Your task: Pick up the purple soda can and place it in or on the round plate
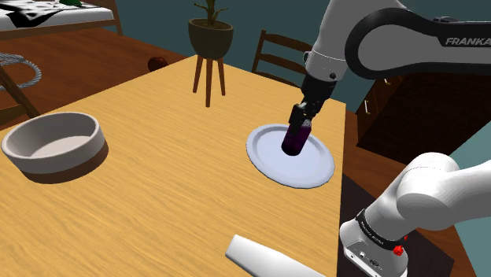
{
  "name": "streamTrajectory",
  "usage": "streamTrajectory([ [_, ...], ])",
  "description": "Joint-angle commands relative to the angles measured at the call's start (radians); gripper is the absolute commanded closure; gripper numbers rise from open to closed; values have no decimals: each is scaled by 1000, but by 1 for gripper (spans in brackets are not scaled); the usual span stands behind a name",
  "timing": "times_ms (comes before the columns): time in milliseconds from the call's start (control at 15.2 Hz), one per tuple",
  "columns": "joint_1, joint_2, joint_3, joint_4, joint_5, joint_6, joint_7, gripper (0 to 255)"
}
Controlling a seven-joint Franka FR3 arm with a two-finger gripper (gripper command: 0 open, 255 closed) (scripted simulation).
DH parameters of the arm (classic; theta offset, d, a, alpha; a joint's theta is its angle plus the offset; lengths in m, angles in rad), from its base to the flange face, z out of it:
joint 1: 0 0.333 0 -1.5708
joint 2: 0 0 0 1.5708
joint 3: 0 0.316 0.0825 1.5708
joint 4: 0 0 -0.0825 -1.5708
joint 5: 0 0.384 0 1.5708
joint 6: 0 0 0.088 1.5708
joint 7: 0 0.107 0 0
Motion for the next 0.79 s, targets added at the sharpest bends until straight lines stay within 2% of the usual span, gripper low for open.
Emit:
streamTrajectory([
  [0, 1, 0, 2, -9, 2, 9, 1, 255],
  [396, 1, 0, 2, -8, 2, 9, 1, 255],
  [462, 1, 0, 2, -8, 2, 9, 1, 0],
  [726, 1, 0, 2, -8, 2, 9, 1, 0],
])
